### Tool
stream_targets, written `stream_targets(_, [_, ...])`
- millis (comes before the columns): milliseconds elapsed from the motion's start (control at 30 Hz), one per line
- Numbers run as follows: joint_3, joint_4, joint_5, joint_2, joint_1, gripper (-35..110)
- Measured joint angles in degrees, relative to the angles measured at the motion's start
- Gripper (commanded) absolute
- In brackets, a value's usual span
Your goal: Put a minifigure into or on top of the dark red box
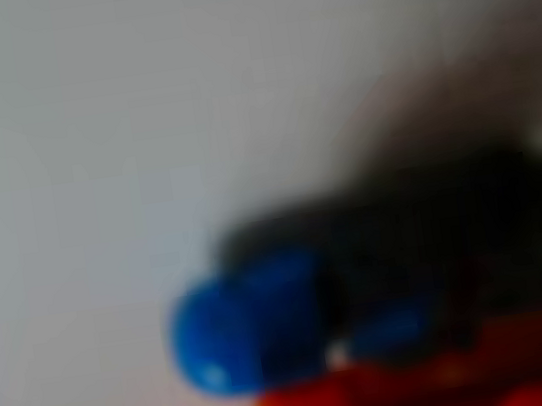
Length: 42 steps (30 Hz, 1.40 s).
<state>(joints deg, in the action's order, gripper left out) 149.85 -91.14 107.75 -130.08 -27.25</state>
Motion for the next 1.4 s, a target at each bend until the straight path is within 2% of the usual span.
stream_targets(100, [-11.1,-5.5,-4.0,13.8,-1.4,0])
stream_targets(200, [-17.2,-5.6,-4.8,23.4,-3.0,0])
stream_targets(467, [-17.1,-1.2,-5.5,26.1,-6.9,0])
stream_targets(567, [-15.5,2.2,-8.9,26.1,-6.6,0])
stream_targets(933, [-13.5,3.1,-22.8,35.8,-0.3,0])
stream_targets(1133, [-12.5,4.8,-23.2,34.1,-0.2,0])
stream_targets(1400, [-3.2,10.5,-25.8,20.1,1.6,0])
